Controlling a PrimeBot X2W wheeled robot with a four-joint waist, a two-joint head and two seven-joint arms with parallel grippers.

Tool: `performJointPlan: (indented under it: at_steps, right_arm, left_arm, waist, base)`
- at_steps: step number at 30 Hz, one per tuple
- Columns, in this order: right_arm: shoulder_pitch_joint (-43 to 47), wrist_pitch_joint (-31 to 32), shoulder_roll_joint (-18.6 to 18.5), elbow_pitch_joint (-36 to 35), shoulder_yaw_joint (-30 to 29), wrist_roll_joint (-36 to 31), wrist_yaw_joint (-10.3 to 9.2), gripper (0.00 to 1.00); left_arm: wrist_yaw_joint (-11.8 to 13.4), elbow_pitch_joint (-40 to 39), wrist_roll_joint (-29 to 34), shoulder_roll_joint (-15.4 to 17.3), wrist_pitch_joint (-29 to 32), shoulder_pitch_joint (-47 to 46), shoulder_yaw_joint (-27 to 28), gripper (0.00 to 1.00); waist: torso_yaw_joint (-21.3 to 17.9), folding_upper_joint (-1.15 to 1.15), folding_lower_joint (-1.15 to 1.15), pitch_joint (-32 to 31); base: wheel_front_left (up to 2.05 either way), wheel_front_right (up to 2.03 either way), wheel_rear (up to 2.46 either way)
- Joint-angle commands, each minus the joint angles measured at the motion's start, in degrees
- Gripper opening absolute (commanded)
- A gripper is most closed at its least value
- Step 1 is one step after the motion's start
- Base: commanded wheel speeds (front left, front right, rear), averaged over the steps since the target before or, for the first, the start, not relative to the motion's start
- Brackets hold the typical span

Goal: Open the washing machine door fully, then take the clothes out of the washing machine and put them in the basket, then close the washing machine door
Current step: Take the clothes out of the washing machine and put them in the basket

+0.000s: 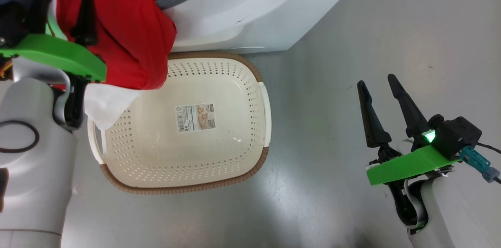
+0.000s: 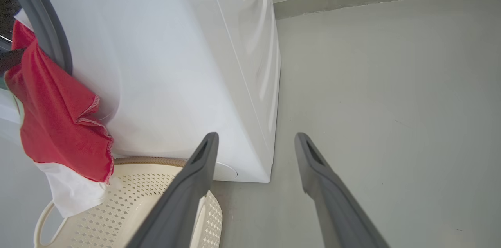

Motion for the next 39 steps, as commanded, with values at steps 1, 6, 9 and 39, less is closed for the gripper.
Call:
performJointPlan:
  at_steps: [1, 6, 9, 39]
  right_arm:
    - [0.74, -0.37, 0.04, -1.36, 1.32, 0.29, 0.28, 1.0]
    - [0.69, -0.37, 0.04, -1.54, 1.25, 0.43, 0.28, 1.0]
    - [0.64, -0.37, 0.04, -1.58, 1.27, 0.46, 0.28, 1.0]
    - [0.71, -0.37, 0.04, -1.54, 1.81, 0.73, 0.28, 1.0]
  left_arm:
    - [-0.31, -1.82, -2.07, 3.14, -0.28, -0.37, -0.64, 1.0]
    - [-0.31, -4.49, -6.32, 4.33, -0.28, 0.08, -5.78, 1.0]
    - [-0.31, -5.38, -7.66, 4.91, -0.28, 0.14, -7.33, 1.0]
    - [-0.32, -3.04, -7.17, 6.37, -0.28, -1.36, -11.06, 0.0]
  waist:
    - [-0.08, 0.0, 0.0, 0.05]
    - [-0.07, 0.0, 0.0, 0.08]
    - [-0.05, 0.0, 0.0, 0.14]
    - [-0.6, 0.0, 0.0, -0.44]
  base:
    - [0.0, 0.0, 0.0]
    - [0.0, 0.0, 0.0]
    - [0.0, 0.0, 0.0]
    - [0.0, 0.0, 0.0]
